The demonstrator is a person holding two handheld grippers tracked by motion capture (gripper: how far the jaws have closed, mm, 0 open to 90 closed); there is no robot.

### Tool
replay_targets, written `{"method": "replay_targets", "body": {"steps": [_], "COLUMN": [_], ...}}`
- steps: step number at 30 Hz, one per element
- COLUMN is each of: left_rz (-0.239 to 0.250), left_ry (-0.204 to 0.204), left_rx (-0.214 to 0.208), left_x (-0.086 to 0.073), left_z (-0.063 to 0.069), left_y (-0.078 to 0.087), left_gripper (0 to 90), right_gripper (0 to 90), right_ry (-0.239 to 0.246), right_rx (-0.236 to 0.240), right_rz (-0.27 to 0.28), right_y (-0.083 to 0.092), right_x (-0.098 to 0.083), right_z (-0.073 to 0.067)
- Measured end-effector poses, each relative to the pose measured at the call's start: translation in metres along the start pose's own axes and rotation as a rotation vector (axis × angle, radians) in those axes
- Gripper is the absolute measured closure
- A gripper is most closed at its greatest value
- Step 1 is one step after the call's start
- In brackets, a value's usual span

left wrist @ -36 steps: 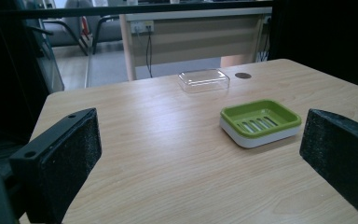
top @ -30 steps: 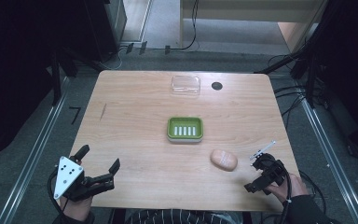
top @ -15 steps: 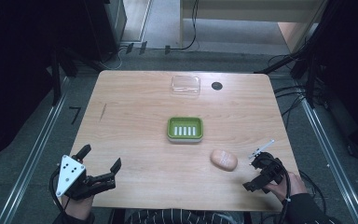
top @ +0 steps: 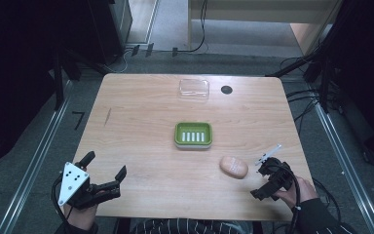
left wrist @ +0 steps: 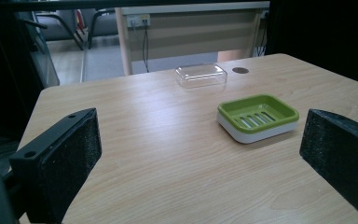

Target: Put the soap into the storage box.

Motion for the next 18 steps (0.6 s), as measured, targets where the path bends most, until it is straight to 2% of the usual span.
{"method": "replay_targets", "body": {"steps": [14,18], "left_rz": [-0.001,-0.002], "left_ry": [-0.001,-0.001], "left_rx": [-0.004,-0.007], "left_x": [0.000,0.000], "left_z": [0.000,0.001], "left_y": [0.000,0.000], "left_gripper": [0.0,0.0], "right_gripper": [1.0,1.1], "right_ry": [0.052,0.069], "right_rx": [0.002,0.000], "right_rz": [0.017,0.003], "right_y": [0.005,0.004], "right_x": [0.019,0.022], "right_z": [0.001,0.003]}}
Point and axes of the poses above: each handheld gripper's, and its own axes: y roughly backward along the jaws, x roughly out of its top, z roughly to its right, the point moved 7 cm from there along -y, roughly forward along the jaws, and after that the axes turned 2 degrees about z, right-handed, at the moved point
